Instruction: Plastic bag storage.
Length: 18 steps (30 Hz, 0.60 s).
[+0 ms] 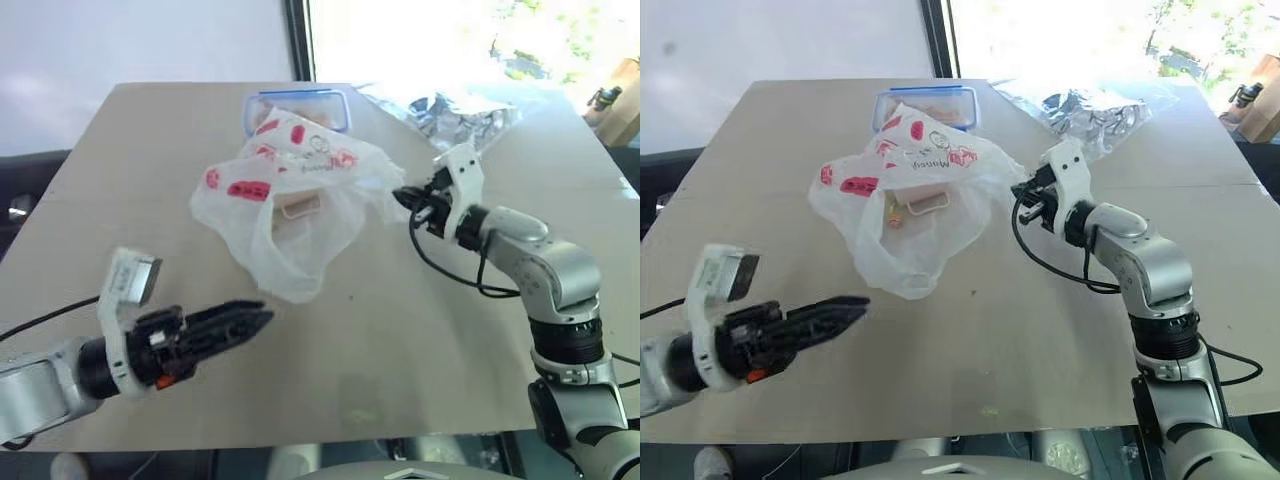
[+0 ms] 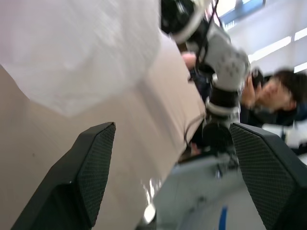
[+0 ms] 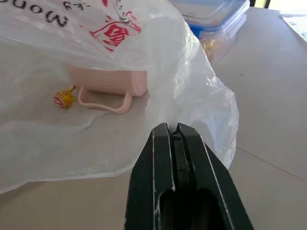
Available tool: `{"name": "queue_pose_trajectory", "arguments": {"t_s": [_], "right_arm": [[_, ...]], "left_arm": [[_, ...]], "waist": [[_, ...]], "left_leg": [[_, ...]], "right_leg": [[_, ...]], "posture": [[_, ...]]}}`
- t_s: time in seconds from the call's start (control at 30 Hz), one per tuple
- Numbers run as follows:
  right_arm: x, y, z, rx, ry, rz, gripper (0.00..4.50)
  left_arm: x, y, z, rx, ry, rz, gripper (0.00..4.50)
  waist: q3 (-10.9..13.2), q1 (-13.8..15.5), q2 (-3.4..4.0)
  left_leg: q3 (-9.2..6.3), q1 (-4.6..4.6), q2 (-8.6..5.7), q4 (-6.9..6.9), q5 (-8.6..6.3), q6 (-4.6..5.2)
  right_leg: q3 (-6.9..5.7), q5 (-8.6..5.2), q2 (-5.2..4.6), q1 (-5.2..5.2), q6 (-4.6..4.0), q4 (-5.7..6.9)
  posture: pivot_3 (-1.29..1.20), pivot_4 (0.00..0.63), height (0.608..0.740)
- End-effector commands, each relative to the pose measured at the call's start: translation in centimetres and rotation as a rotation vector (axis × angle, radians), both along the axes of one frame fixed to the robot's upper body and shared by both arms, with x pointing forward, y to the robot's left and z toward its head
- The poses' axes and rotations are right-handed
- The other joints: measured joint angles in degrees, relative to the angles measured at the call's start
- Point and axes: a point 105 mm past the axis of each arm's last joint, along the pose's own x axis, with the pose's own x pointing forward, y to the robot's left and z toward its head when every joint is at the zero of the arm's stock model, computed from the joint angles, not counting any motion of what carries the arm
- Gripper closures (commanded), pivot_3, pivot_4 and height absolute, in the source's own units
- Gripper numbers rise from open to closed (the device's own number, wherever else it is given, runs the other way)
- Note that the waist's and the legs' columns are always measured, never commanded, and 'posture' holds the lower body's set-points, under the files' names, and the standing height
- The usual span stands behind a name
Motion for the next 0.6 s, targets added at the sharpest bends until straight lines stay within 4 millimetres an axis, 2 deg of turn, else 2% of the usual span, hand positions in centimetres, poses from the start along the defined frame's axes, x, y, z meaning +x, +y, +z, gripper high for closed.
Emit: {"name": "queue_pose_trajectory", "arguments": {"t_s": [0.03, 0.2, 0.37, 0.47, 0.6], "right_arm": [[-0.7, 0.3, 1.8, 0.0, -0.063, 0.028, 4.5], [-0.9, 0.2, 1.9, -0.02, -0.061, 0.029, 4.5], [-1.1, 0.0, 1.9, -0.026, -0.059, 0.022, 4.5], [-1.1, 0.0, 1.8, -0.028, -0.056, 0.019, 4.5], [-1.0, -0.1, 1.9, -0.025, -0.054, 0.014, 4.5]], "left_arm": [[1.2, -1.5, -0.3, -0.014, -0.024, 0.066, 0.51], [4.1, -3.1, -0.4, -0.178, 0.015, 0.189, 0.51], [6.8, -4.3, 0.5, -0.379, 0.048, 0.325, 0.51], [7.7, -4.4, 1.0, -0.455, 0.069, 0.383, 1.39], [8.0, -3.9, 2.4, -0.582, 0.044, 0.437, 3.31]], "waist": [[0.0, 0.1, -0.02], [-0.1, 0.3, -0.04], [-0.1, 0.8, 0.01], [-0.1, 0.9, -0.01], [-0.1, 0.9, 0.02]], "left_leg": [[0.01, 0.0, -0.01, 0.01, 0.0, 0.0], [0.0, -0.03, 0.0, 0.06, 0.02, -0.04], [-0.01, -0.08, 0.01, 0.18, 0.05, -0.08], [-0.07, -0.08, 0.01, 0.32, 0.05, -0.08], [-0.09, -0.08, 0.0, 0.4, 0.1, -0.17]], "right_leg": [[0.0, 0.0, 0.03, 0.0, 0.0, -0.01], [0.01, 0.0, 0.14, 0.01, 0.0, 0.02], [0.0, 0.01, 0.21, 0.05, 0.01, 0.0], [-0.07, 0.01, 0.2, 0.14, 0.01, 0.0], [-0.1, 0.01, 0.25, 0.21, 0.01, 0.01]], "posture": [[0.0, 0.15, 0.74], [0.0, 0.15, 0.74], [0.0, 0.15, 0.74], [0.0, 0.15, 0.74], [0.0, 0.15, 0.74]]}}
